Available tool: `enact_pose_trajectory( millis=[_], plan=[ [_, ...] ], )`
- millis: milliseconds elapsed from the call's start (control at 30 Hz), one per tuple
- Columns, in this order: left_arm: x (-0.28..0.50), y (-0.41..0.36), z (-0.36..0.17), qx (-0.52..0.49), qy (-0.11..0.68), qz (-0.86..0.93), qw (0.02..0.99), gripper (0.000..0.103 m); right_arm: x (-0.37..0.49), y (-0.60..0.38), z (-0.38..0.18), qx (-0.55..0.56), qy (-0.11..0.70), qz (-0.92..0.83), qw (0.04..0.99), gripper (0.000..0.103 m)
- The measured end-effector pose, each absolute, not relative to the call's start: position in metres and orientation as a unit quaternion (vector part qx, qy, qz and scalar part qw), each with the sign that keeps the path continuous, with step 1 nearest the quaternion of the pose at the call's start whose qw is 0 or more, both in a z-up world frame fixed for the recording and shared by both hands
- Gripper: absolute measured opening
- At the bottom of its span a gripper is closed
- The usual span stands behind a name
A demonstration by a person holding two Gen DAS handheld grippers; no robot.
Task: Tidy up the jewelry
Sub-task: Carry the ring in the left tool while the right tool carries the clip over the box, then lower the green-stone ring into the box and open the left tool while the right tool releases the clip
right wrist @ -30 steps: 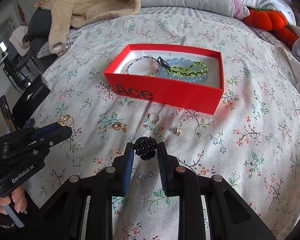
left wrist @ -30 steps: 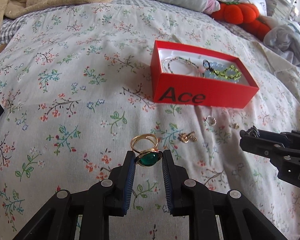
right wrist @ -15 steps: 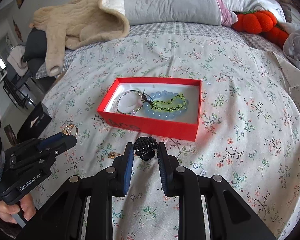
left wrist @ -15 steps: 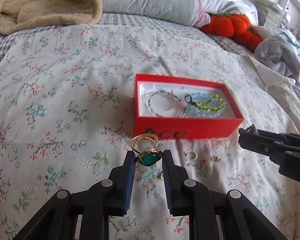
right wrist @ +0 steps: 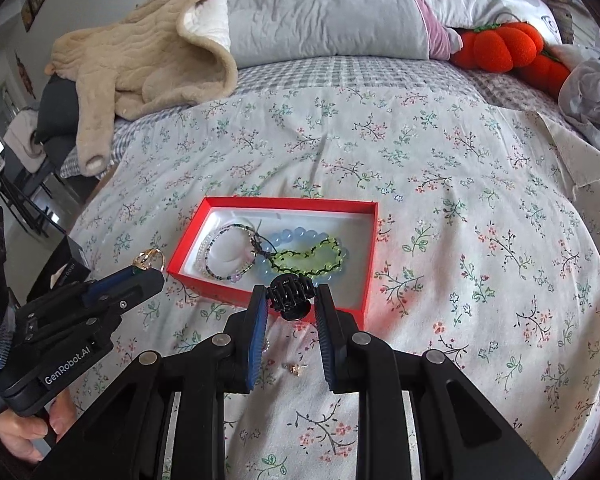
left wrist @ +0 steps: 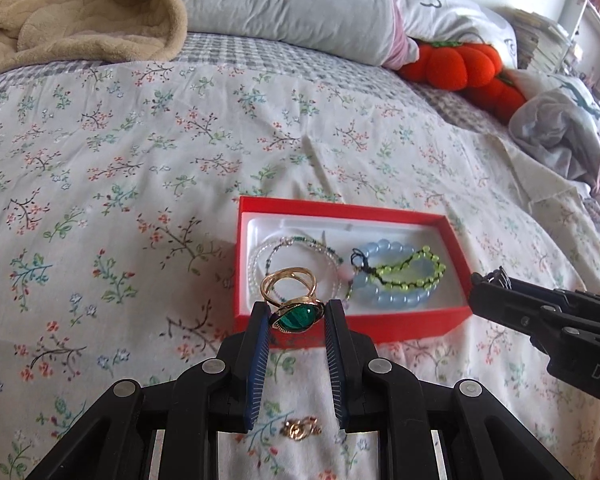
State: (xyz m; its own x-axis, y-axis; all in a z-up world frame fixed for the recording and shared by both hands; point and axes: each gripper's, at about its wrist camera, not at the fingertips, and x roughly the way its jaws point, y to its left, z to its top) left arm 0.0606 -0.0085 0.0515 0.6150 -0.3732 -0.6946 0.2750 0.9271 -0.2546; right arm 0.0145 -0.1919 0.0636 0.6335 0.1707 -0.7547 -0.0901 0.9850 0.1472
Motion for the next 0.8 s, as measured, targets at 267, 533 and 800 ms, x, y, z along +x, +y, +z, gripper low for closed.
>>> enact_pose_trajectory(
  millis=[267,533,800],
  plan=[
    [0.081,-0.024,0.043,-0.061,0.399,-0.184,0.896,0.021,0.038,-0.209,0.055,0.069,0.428,0.058,0.899,0.025],
    [0.1,-0.038,0.028,-0.047,0.411,-0.183,0.892,0.021,0.055,-0.218,0.044,0.077,0.434,0.055,0.896,0.025],
    [0.112,-0.047,0.016,-0.041,0.432,-0.175,0.884,0.022,0.058,-0.22,0.041,0.072,0.435,0.063,0.895,0.025]
  ],
)
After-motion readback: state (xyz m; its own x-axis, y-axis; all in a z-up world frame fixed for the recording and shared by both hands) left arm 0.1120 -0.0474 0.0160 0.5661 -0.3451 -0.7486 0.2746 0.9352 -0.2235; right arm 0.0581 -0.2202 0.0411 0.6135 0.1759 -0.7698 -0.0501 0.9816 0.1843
